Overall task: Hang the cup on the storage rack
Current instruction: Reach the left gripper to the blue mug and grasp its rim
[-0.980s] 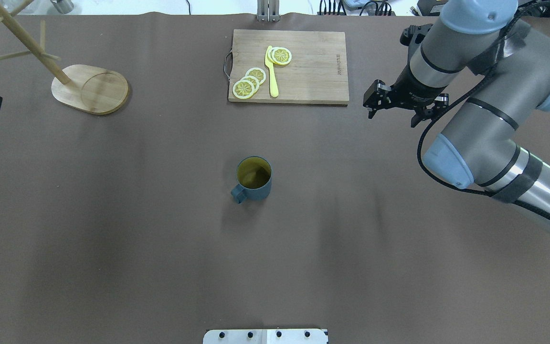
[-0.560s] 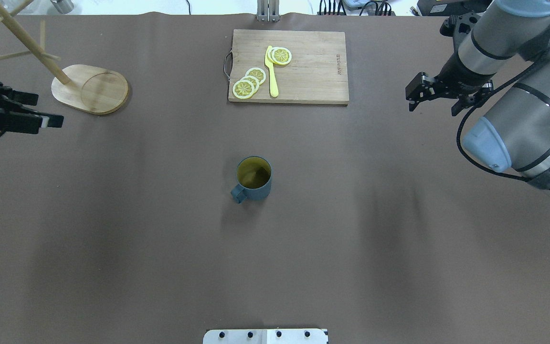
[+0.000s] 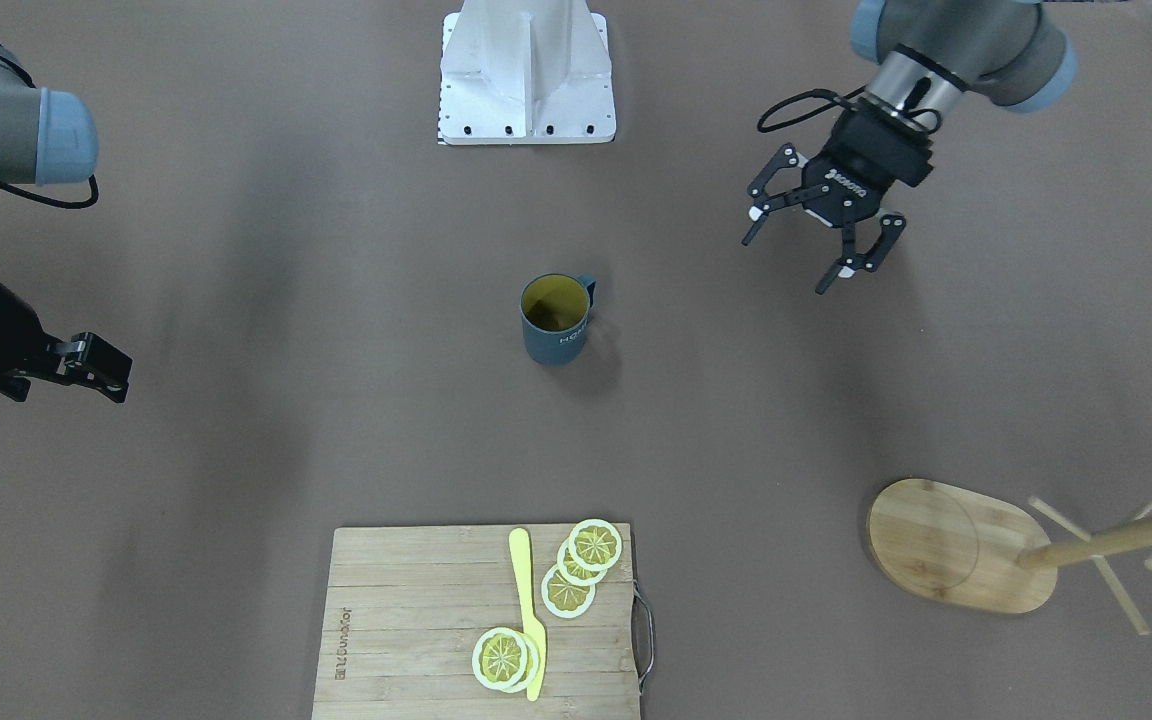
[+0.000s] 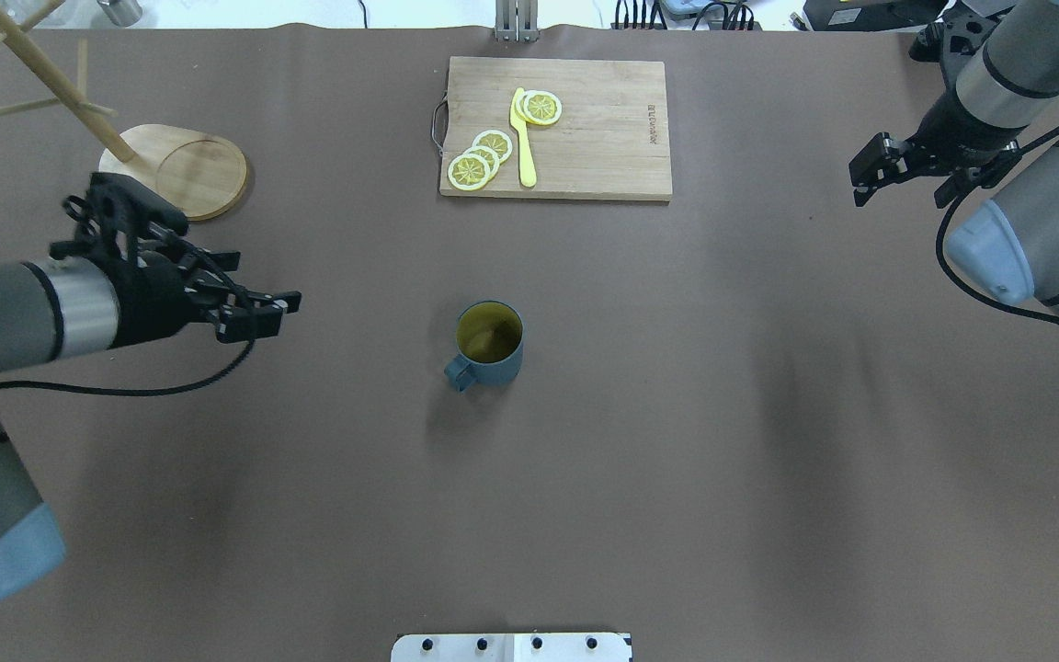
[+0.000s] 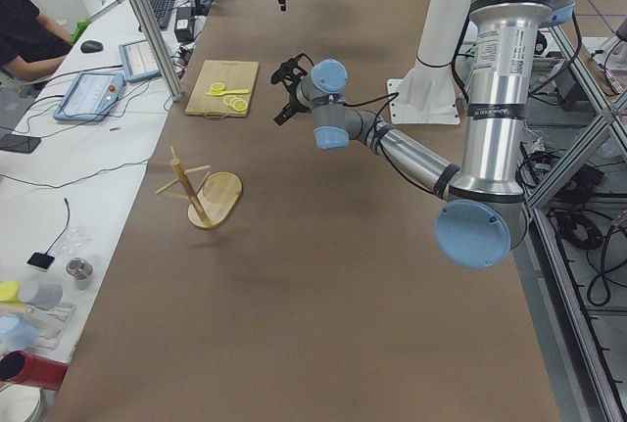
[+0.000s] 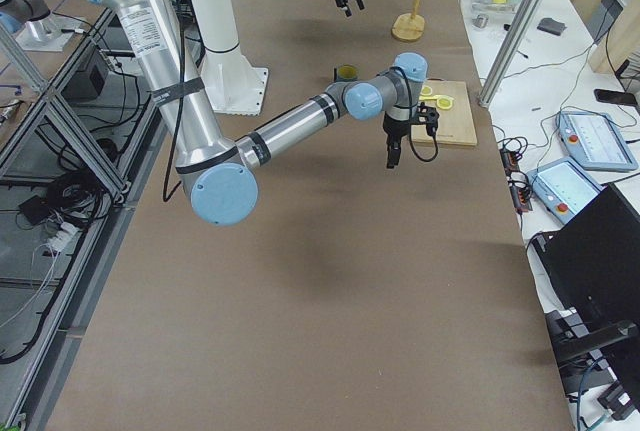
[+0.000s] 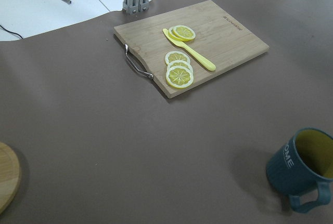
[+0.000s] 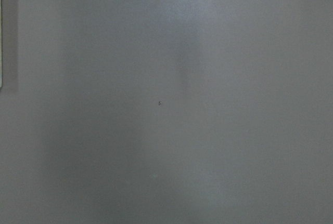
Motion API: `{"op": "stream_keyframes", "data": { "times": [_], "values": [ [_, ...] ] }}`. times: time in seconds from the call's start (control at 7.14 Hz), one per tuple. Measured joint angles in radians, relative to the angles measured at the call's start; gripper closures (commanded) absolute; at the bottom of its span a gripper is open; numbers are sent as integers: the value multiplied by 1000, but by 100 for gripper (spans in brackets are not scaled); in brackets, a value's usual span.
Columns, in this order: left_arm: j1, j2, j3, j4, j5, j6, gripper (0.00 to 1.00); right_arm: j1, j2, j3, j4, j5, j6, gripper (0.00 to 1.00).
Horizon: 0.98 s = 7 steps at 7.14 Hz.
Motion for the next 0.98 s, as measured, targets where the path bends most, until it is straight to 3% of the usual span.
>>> {"op": "stream_keyframes", "data": {
  "times": [0.28, 0.98],
  "values": [
    [160, -97, 88, -2, 185, -37, 3, -7, 18, -29, 9, 14, -7, 0],
    [270, -199, 184, -1, 279, -81, 3, -19, 48, -80, 65, 38, -7, 0]
  ]
}}
